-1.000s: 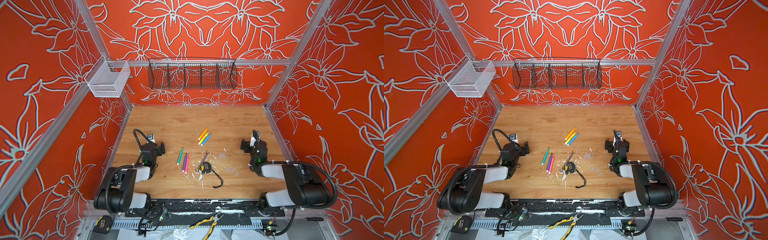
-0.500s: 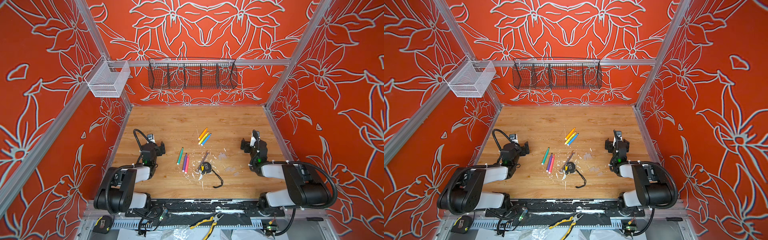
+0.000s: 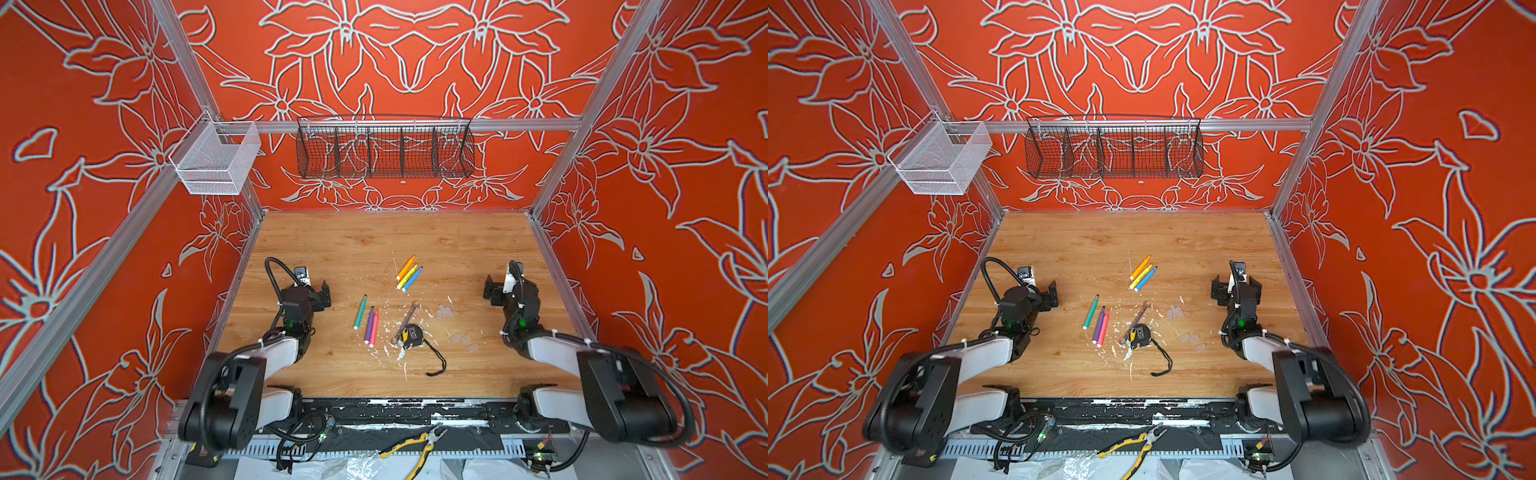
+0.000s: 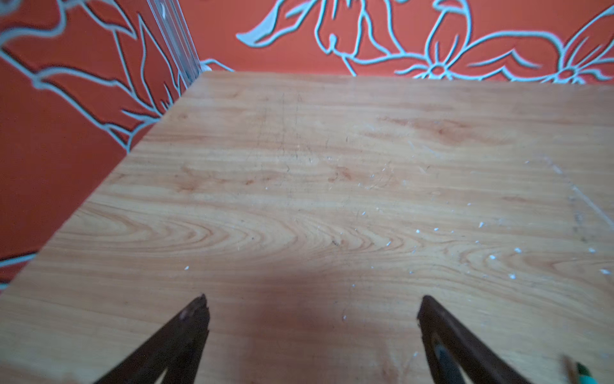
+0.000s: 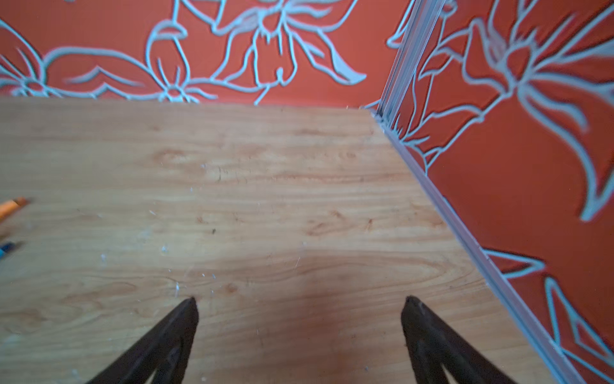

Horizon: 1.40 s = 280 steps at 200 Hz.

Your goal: Insert the pens into the pen caps

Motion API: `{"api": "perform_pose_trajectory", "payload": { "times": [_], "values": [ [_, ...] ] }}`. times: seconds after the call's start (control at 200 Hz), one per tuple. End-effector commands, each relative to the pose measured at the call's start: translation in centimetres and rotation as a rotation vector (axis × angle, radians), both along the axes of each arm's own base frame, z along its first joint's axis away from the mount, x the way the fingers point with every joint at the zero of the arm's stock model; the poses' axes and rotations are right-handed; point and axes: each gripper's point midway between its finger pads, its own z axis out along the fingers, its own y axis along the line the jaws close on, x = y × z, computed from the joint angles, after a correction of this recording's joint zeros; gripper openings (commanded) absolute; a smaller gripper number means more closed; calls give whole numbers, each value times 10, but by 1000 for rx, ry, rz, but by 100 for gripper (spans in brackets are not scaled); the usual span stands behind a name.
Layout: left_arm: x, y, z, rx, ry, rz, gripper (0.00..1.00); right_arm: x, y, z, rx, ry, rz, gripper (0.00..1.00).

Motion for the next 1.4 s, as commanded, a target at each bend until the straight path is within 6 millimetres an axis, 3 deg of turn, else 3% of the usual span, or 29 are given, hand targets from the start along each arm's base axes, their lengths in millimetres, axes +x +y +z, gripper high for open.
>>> {"api": "perform_pose_trajectory", "payload": {
  "times": [0.0,0.07,0.165,0.22,0.26,0.38,0.46,0.555,0.626,0.771,0.876,0.926,1.051,1.196,1.306,1.396],
  "values": [
    [-7,11,33,-40,-23,89,97,-15,-9,13,7,-23,-53,97],
    [-9,-3,58,-115,-57,28,97,-22,-13,28,87,-35,-98,98],
    [-16,-35,82,-304,-60,-112,97,-28,-7,48,224,-71,-83,98],
    [-24,-66,95,-364,-18,-281,97,-34,-5,55,342,-27,-108,98],
    [-28,-82,106,-392,-23,-374,97,-38,7,59,386,41,-56,98],
    [-33,-71,126,-455,-83,-304,97,-37,39,90,410,-31,155,98],
    [-36,-67,135,-502,-108,-270,97,-39,45,98,484,-80,184,98],
    [-34,-78,140,-562,17,-282,97,-37,72,112,533,-101,345,98],
    [-33,-60,129,-653,156,-79,97,-33,77,115,562,-105,370,98],
    [-25,-35,130,-603,94,52,97,-25,44,96,607,-25,123,98],
    [-29,-44,114,-629,16,-28,97,-24,54,87,577,6,185,98],
    [-35,-37,106,-638,-17,4,97,-23,55,78,560,35,190,98],
    [-49,-33,108,-595,-121,-27,97,-18,43,51,525,76,110,98],
    [-65,-12,104,-600,-141,100,97,-7,32,27,506,112,25,98],
    [-60,-15,102,-566,-56,97,97,2,25,6,473,190,-33,98],
    [-45,-34,99,-564,22,4,98,8,30,-6,489,206,-18,98]
  ]
}}
